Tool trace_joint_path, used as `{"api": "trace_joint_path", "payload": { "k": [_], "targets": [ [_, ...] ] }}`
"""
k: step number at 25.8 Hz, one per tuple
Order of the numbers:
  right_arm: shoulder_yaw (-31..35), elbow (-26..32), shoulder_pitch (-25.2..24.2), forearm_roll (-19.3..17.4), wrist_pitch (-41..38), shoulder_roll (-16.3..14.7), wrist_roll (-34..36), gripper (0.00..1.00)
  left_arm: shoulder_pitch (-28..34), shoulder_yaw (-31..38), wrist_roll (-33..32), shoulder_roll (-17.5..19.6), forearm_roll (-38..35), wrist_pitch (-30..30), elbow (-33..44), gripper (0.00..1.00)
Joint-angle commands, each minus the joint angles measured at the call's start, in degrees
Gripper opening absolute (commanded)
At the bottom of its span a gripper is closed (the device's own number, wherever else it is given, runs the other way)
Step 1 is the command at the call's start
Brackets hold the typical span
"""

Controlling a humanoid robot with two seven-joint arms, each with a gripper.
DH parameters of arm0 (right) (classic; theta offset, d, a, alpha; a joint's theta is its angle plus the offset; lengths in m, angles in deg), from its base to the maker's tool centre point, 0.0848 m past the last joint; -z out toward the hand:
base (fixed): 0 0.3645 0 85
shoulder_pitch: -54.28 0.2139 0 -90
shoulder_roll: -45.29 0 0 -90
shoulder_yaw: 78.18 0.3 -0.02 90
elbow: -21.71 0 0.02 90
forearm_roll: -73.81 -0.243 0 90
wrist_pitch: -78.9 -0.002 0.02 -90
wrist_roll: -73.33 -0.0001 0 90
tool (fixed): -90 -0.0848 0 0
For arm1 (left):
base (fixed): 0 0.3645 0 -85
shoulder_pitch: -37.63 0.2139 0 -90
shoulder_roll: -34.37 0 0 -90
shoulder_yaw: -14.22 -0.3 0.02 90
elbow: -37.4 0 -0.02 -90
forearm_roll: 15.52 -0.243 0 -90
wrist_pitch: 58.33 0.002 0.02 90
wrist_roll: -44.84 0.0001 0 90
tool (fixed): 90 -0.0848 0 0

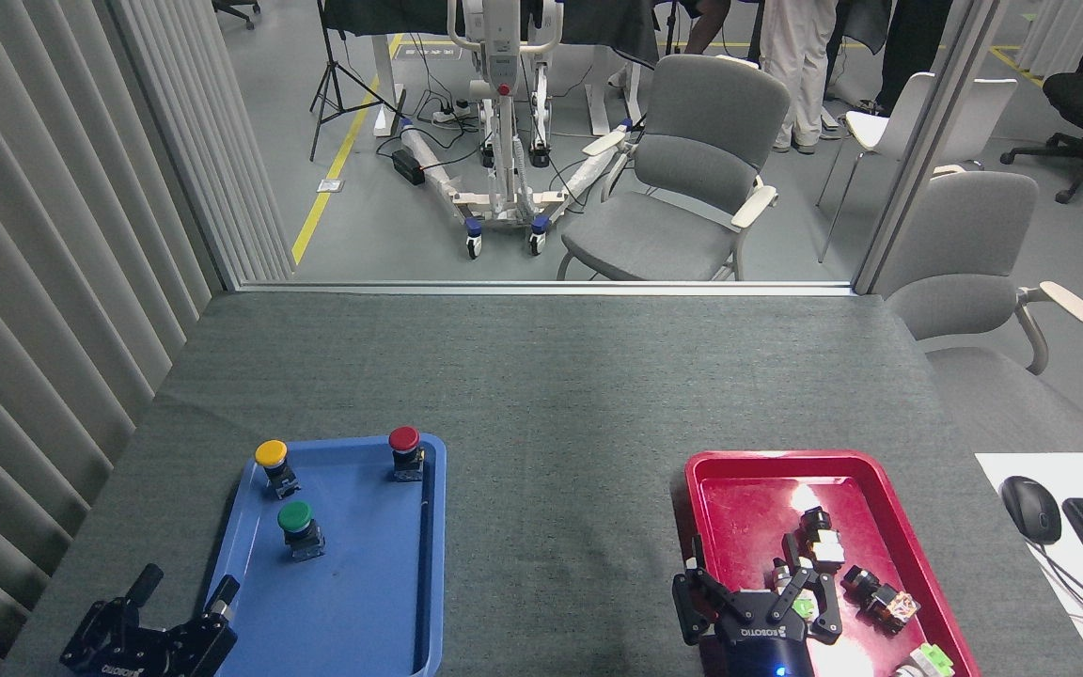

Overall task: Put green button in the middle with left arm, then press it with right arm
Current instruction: 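Move the left gripper toward the green button on the blue tray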

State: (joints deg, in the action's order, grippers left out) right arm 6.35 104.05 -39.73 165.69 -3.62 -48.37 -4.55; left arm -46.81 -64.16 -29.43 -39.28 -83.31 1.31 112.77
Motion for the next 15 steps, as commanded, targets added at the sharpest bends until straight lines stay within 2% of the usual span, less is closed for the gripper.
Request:
{"api": "trace_joint_path", "payload": {
  "k": [1, 3, 9, 15],
  "targets": [
    [-0.1, 0.0, 0.1, -0.1, 0.0, 0.1, 0.0, 0.98, 0.6, -0.5, 1.2, -4.6, -3.3, 3.6, 1.2, 0.99],
    [-0.2, 0.0, 0.0, 0.0, 0.0, 0.2, 0.0, 0.98, -0.7, -3.7, 1.4, -6.2, -5.1, 5.7, 0.7, 0.99],
    [-0.8, 0.1, -1.1, 0.0, 0.1, 0.1, -0.1, 0.98, -4.2, -12.8, 3.5, -7.3, -6.8, 16.7, -1.6, 0.99],
    [-0.2, 0.4, -1.1, 0.0, 0.1, 0.3, -0.1, 0.98, -10.6, -14.1, 4.9, -7.7, -6.7, 19.9, -11.7, 0.99]
  ]
}}
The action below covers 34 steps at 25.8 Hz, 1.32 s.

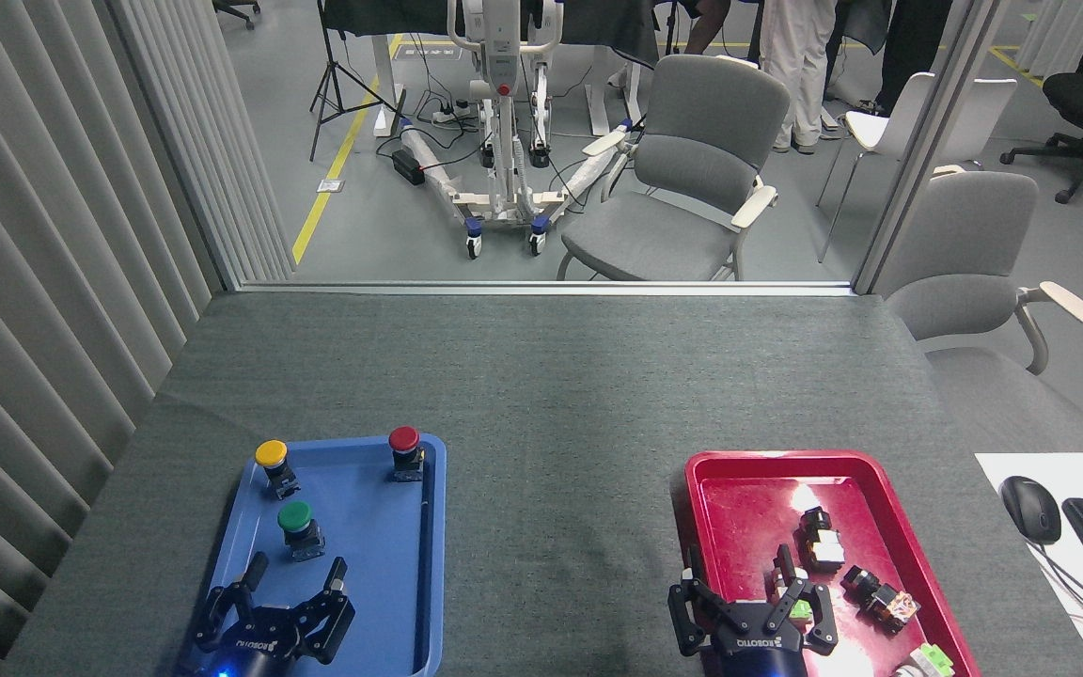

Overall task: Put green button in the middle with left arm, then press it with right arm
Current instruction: 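Move the left gripper toward the green button on the blue tray, then close the left gripper around the green button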

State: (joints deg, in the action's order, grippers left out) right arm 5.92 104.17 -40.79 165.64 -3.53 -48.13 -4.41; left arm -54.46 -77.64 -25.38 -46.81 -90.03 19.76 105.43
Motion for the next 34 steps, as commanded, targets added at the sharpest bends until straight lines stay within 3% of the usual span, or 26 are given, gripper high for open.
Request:
{"api": "trace_joint_path", "payload": {
  "k": [1, 9, 21, 27, 30, 34],
  "targets": [
    [0.3, 0.3, 0.1, 0.0, 0.0, 0.1, -0.3, 0.98, -3.9, -0.7, 1.0, -0.2, 0.0, 1.8, -5.5, 0.99],
    [0.5, 0.2, 0.1, 0.3, 1.0, 1.4, -0.2, 0.99, -9.3, -0.8, 1.0, -0.9, 0.3, 4.8, -13.9, 0.99],
    [0.4, 0.2, 0.3, 0.1, 2.4, 2.2, -0.2, 0.99, -14.0, -0.8, 1.8, -0.9, 0.8, 5.3, -19.6, 0.91],
    [1.7, 0.2, -0.1, 0.8, 2.3, 3.7, -0.2, 0.99, -14.2, -0.9, 2.2, -0.7, 0.7, 5.2, -20.5, 0.69],
    [3.4, 0.2, -0.1, 3.2, 1.8, 4.3, -0.2, 0.99, -14.2, -0.9, 2.2, -0.2, 0.3, 5.3, -20.8, 0.61],
    [4.1, 0.2, -0.1, 4.9, 1.7, 6.0, -0.2, 0.99, -14.0, -1.2, 2.3, 0.1, -0.2, 4.3, -21.3, 0.40]
  ]
}}
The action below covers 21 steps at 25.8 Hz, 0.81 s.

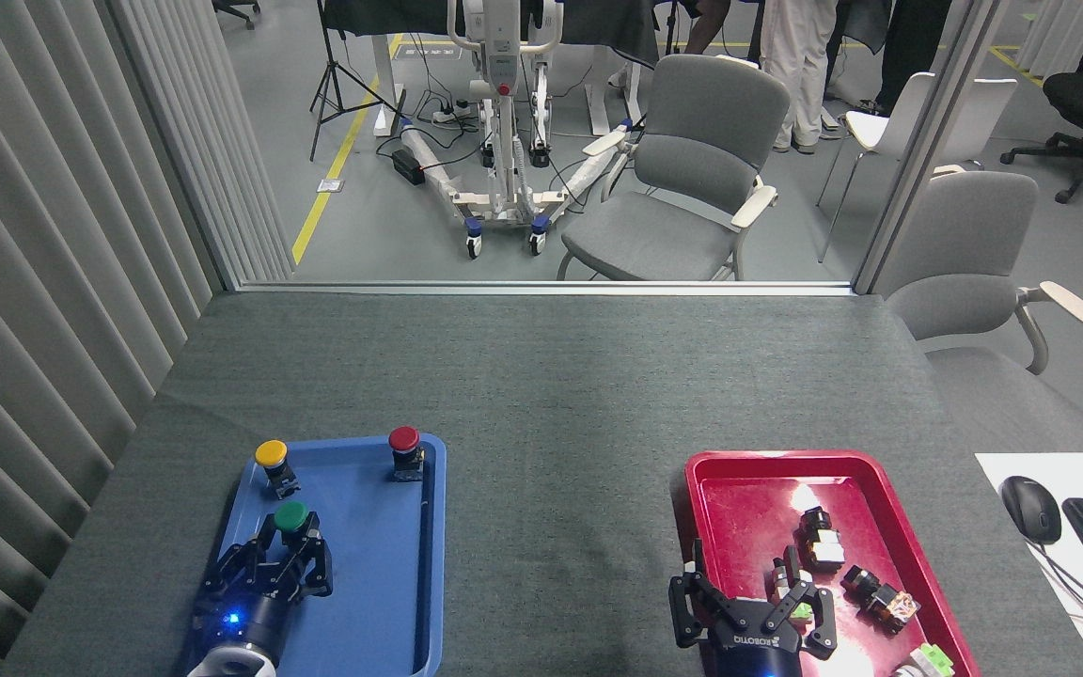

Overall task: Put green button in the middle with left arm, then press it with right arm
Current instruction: 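Close the left gripper around the green button, then lift the green button off the blue tray and carry it toward the table middle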

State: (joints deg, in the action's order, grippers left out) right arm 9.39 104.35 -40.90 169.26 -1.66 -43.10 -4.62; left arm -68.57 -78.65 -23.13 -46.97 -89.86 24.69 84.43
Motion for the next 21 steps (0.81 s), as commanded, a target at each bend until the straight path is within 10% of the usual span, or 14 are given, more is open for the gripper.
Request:
{"api": "trace_joint_path", "payload": {
  "k": [1, 5, 13, 21],
  "targets": [
    [0.7, 0.1, 0.0, 2.0, -0.1, 1.0, 0.0, 0.99, 0.2, -0.7, 0.0, 0.4, -0.4, -0.8, -0.2, 0.33],
    [0.9, 0.1, 0.0, 2.8, 0.0, 1.6, 0.1, 0.99, 0.3, -1.6, 0.0, 2.3, -0.3, -2.2, -0.5, 0.10],
    [0.8, 0.3, 0.1, 2.7, 0.5, 1.6, 1.1, 0.99, 2.0, -3.1, 2.6, 2.9, -0.5, -13.5, 7.0, 0.06],
    [0.6, -0.1, 0.0, 2.4, 0.5, 1.3, 1.9, 0.99, -2.0, -25.8, 2.6, 1.2, -0.7, -14.1, 10.5, 0.06]
  ]
}}
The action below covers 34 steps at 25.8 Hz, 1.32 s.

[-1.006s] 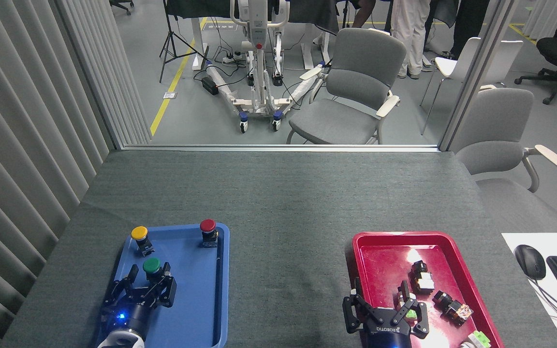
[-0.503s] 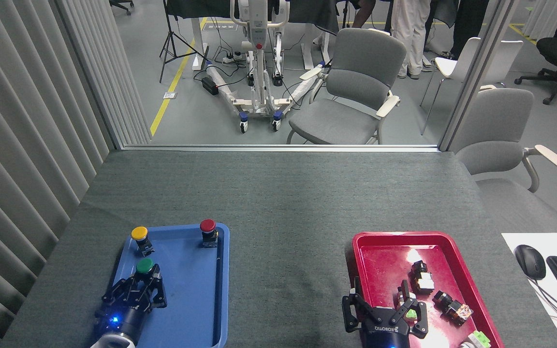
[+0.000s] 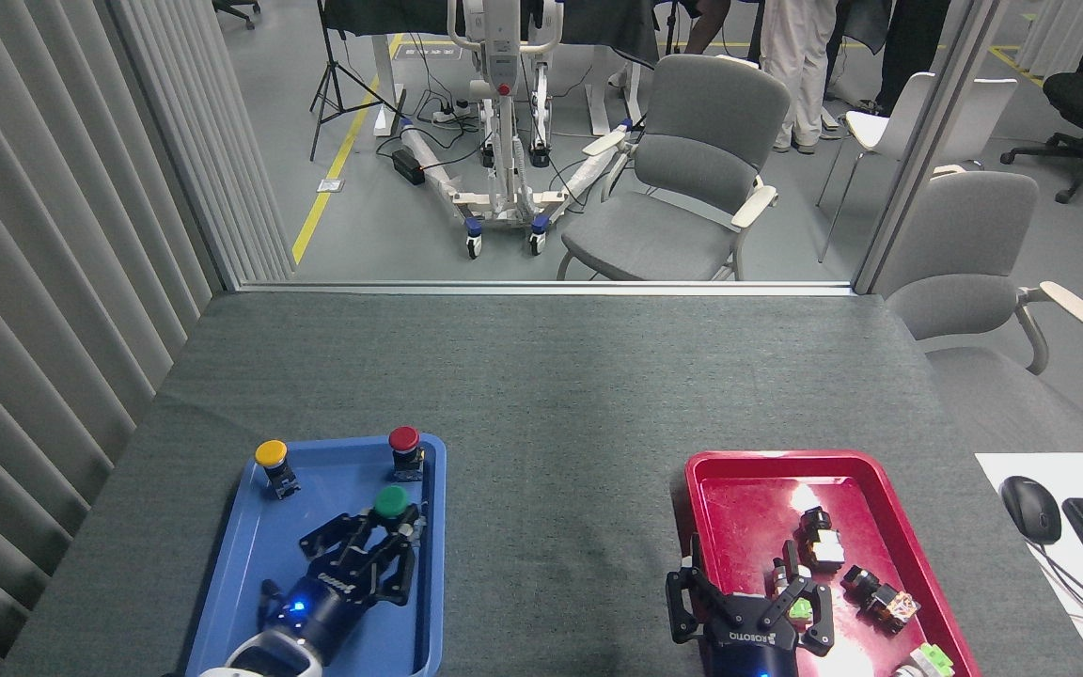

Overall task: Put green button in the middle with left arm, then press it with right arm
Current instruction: 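Lift the green button off the blue tray and carry it toward the table middle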

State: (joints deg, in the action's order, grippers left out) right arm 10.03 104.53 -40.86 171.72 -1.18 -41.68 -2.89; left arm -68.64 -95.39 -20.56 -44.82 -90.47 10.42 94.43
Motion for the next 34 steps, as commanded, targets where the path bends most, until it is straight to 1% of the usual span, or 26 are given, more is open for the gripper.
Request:
{"api": "trace_joint_path", "payload": {
  "k": [1, 3, 6, 10, 13, 15, 22, 25, 26, 29, 31, 34],
  "targets": [
    [-0.1, -0.3, 0.0, -0.4, 0.0, -0.4, 0.3, 0.99, -2.9, -11.9, 0.0, -2.0, -0.3, 0.3, 0.4, 0.06],
    [0.5, -0.6, 0.0, -0.8, 0.0, -0.1, 0.6, 0.99, -4.7, -14.8, -0.1, -4.8, -2.3, 1.1, -0.4, 0.06],
    [0.7, -0.9, 0.0, -1.0, 0.0, -0.3, 0.6, 0.99, -6.2, -14.9, -0.7, -9.7, -5.9, 2.2, -2.9, 0.06],
    [0.3, -0.9, -1.6, -0.9, 0.0, -0.3, 1.0, 0.99, -8.0, -15.0, -0.3, -13.2, -6.3, 3.1, -7.6, 0.06],
    [0.3, -0.9, -1.7, -1.0, -0.1, -0.4, 2.0, 0.99, -9.3, -15.1, 0.5, -14.9, -6.3, 6.2, -11.8, 0.06],
    [0.4, -0.9, -1.8, -1.0, 0.0, -0.5, 2.0, 0.99, -9.4, -15.1, 1.5, -15.4, -6.0, 8.1, -13.4, 0.06],
    [0.2, -0.9, -1.9, -1.0, 0.0, -0.5, 2.0, 0.99, -9.4, -14.7, 2.6, -15.0, -5.0, 13.6, -18.0, 0.08],
    [0.2, -0.9, -1.9, -1.0, -0.1, -0.5, 2.0, 0.99, -9.1, -14.8, 3.1, -14.8, -5.0, 14.1, -18.2, 0.09],
    [0.2, -0.9, -1.8, -1.0, -0.1, -0.4, 2.0, 0.99, -9.0, -14.7, 3.3, -14.8, -5.0, 14.2, -18.2, 0.10],
    [0.1, -0.9, -1.8, -1.0, 0.1, -0.4, 2.1, 0.97, -9.0, -14.7, 3.7, -15.0, -4.9, 15.0, -18.2, 0.20],
    [-0.1, -0.9, -1.8, -1.1, 0.0, -0.5, 2.3, 0.95, -9.0, -14.6, 3.7, -15.1, -4.9, 16.4, -18.2, 0.36],
    [-1.2, -0.9, -2.1, -1.5, 0.0, -0.5, 2.9, 0.92, -8.9, -14.8, 3.7, -15.2, -4.6, 16.5, -18.3, 0.37]
  ]
}}
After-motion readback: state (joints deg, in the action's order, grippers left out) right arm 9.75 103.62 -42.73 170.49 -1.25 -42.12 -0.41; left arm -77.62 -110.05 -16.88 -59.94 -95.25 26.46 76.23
